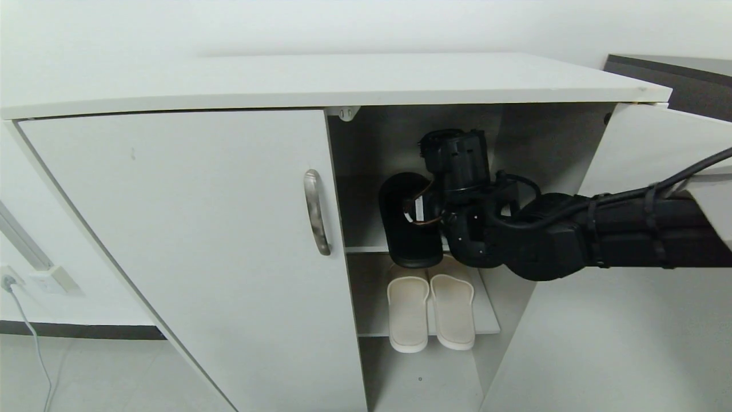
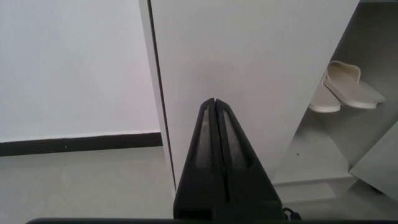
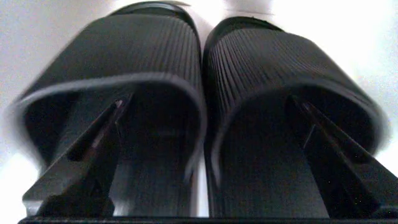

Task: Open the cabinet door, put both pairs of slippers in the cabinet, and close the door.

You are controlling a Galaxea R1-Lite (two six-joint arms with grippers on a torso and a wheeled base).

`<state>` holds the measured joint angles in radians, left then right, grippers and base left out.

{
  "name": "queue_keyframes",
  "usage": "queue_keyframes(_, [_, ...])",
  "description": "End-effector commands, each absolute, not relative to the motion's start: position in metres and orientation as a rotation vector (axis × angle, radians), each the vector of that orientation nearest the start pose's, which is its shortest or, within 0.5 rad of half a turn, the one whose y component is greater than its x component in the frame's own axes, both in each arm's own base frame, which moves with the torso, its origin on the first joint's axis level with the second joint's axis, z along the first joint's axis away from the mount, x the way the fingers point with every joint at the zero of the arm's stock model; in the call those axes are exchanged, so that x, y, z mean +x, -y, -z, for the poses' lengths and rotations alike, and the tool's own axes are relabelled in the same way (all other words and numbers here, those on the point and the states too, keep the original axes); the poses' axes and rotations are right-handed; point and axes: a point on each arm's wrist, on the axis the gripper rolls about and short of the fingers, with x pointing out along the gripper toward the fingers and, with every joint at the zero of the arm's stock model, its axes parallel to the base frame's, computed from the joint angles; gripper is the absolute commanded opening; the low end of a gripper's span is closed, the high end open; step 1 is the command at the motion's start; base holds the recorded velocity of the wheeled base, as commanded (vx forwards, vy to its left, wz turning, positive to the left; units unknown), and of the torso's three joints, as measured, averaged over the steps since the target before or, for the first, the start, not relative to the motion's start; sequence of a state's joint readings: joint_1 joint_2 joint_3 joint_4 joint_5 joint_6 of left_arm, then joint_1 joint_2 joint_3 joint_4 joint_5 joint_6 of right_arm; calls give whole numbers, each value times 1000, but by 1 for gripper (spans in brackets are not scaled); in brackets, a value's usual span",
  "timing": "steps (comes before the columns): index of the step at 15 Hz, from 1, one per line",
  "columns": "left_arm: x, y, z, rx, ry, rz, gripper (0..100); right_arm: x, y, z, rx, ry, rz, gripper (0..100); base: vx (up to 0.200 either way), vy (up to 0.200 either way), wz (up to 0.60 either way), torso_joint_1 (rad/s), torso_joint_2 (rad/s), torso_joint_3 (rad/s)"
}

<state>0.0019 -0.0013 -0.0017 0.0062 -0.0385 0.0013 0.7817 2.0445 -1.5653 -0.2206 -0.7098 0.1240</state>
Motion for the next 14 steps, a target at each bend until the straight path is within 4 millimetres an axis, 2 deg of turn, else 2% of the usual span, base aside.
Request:
queue_keyframes(1, [-23, 1, -75, 1, -3, 37, 0, 275, -277, -248, -35, -172, -102, 100, 0, 0, 0, 0, 0, 0])
queue_keyframes(2, [-23, 1, -75, 1, -5, 35, 0, 253, -270, -247, -48, -182, -135, 100, 0, 0, 0, 0, 0, 0])
queue_keyframes(4, [-23, 1, -75, 1, -5, 35, 0, 227, -262, -239, -51, -179, -180, 100, 0, 0, 0, 0, 0, 0])
queue_keyframes(6, [-23, 1, -75, 1, -5, 35, 0, 209, -254, -228, -54, -177, -220, 100, 0, 0, 0, 0, 0, 0])
queue_keyframes(8, [-23, 1, -75, 1, -5, 35, 0, 201, -246, -217, -50, -184, -276, 100, 0, 0, 0, 0, 0, 0])
queue_keyframes(9, [-23, 1, -75, 1, -5, 37, 0, 200, -246, -217, -34, -168, -291, 0, 0, 0, 0, 0, 0, 0])
queue_keyframes(14, [-23, 1, -75, 1, -5, 37, 0, 190, -248, -217, -30, -162, -321, 0, 0, 0, 0, 0, 0, 0])
